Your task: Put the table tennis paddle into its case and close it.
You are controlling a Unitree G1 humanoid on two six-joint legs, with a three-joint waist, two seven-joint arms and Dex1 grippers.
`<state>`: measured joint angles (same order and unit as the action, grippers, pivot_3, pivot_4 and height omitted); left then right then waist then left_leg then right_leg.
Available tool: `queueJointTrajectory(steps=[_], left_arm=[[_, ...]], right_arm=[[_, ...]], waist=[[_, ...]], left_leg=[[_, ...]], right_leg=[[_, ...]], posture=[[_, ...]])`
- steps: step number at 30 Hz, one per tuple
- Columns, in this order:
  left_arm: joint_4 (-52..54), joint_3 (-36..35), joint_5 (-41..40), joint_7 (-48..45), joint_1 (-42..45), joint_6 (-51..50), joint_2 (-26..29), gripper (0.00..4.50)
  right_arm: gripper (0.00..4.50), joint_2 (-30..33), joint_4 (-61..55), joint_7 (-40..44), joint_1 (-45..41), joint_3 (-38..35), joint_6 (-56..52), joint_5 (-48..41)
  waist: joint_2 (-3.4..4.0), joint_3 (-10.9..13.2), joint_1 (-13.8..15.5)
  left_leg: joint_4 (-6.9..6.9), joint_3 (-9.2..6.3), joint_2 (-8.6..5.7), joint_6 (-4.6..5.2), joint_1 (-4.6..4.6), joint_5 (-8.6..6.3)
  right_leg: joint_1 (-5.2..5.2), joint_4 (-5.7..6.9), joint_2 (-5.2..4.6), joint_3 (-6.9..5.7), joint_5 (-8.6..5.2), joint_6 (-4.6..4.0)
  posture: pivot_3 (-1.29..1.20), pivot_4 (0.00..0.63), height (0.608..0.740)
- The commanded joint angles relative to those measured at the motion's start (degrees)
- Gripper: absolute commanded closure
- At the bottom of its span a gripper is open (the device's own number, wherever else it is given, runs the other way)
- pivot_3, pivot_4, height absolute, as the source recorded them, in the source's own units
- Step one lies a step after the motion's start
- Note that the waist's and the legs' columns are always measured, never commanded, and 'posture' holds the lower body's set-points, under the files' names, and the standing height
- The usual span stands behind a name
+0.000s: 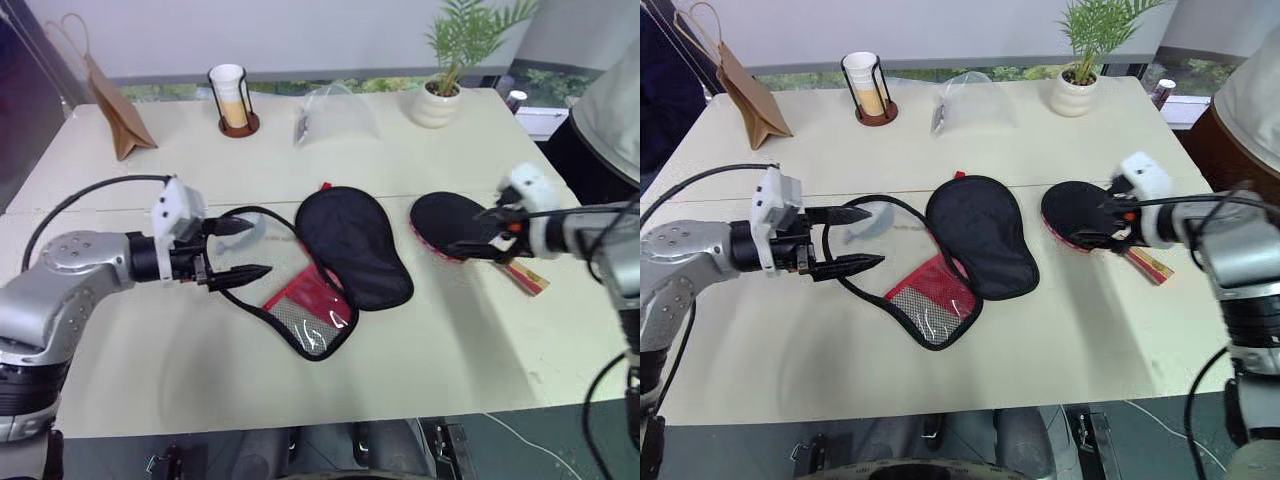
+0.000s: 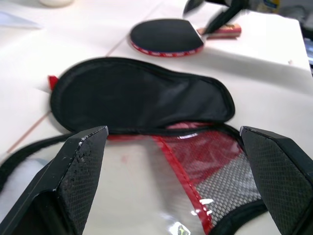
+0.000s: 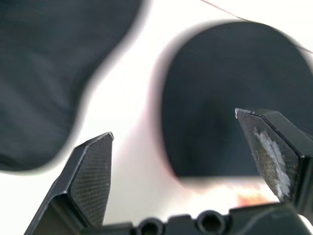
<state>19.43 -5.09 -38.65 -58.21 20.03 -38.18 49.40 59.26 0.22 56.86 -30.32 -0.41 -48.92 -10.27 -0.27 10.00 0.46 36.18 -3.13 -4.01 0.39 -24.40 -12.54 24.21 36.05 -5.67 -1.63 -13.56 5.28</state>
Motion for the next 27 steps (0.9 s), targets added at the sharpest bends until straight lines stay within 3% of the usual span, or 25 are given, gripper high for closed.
queueJointTrajectory(steps=[1, 15, 18, 23, 27], left_arm=[[-0.4, 1.0, 1.0, -1.9, 2.1, 2.0, -0.2, 0.00], [-0.8, 2.0, 1.7, -4.0, 3.8, 1.9, -0.9, 0.00], [-0.8, 1.6, 1.6, -4.3, 3.6, 1.9, -0.7, 0.00], [-1.2, 0.8, 1.3, -4.3, 3.8, 1.9, -0.8, 0.00], [-2.2, 0.7, 1.5, -4.4, 4.3, 2.1, -0.9, 0.00]], right_arm=[[0.13, 3.4, 1.8, 0.1, 2.9, -2.5, 3.5, 1.0], [0.13, 1.7, 23.7, 4.3, 2.4, 1.7, 15.1, 3.4], [0.96, 0.9, 25.7, 4.8, 1.6, 1.5, 15.6, 3.1], [3.54, 1.1, 23.5, 5.6, 1.7, 0.6, 14.0, 2.1], [3.57, 2.0, 17.6, 4.8, 1.9, -1.7, 8.9, 0.4]], waist=[[-0.01, 0.0, 0.1], [-0.01, 0.0, 0.0], [-0.01, 0.0, -0.1], [-0.01, 0.0, 0.0], [0.03, 0.0, 0.0]], left_leg=[[0.00, 0.01, 0.02, 0.00, 0.00, 0.00], [0.06, 0.09, 0.04, 0.02, 0.01, 0.01], [0.08, 0.09, 0.04, 0.02, 0.02, 0.01], [0.10, 0.09, 0.04, 0.02, 0.02, 0.01], [0.09, 0.08, 0.04, 0.02, 0.02, 0.01]], right_leg=[[0.00, -0.01, 0.00, 0.00, 0.00, -0.01], [-0.01, 0.02, 0.02, 0.01, 0.01, 0.02], [-0.02, 0.03, 0.04, 0.00, 0.03, 0.04], [-0.04, 0.03, 0.04, 0.00, 0.03, 0.06], [-0.03, 0.04, 0.04, 0.00, 0.04, 0.06]], posture=[[0.00, 0.150, 0.734], [0.00, 0.150, 0.734], [0.00, 0.150, 0.734], [0.00, 0.150, 0.734], [0.00, 0.150, 0.734]])
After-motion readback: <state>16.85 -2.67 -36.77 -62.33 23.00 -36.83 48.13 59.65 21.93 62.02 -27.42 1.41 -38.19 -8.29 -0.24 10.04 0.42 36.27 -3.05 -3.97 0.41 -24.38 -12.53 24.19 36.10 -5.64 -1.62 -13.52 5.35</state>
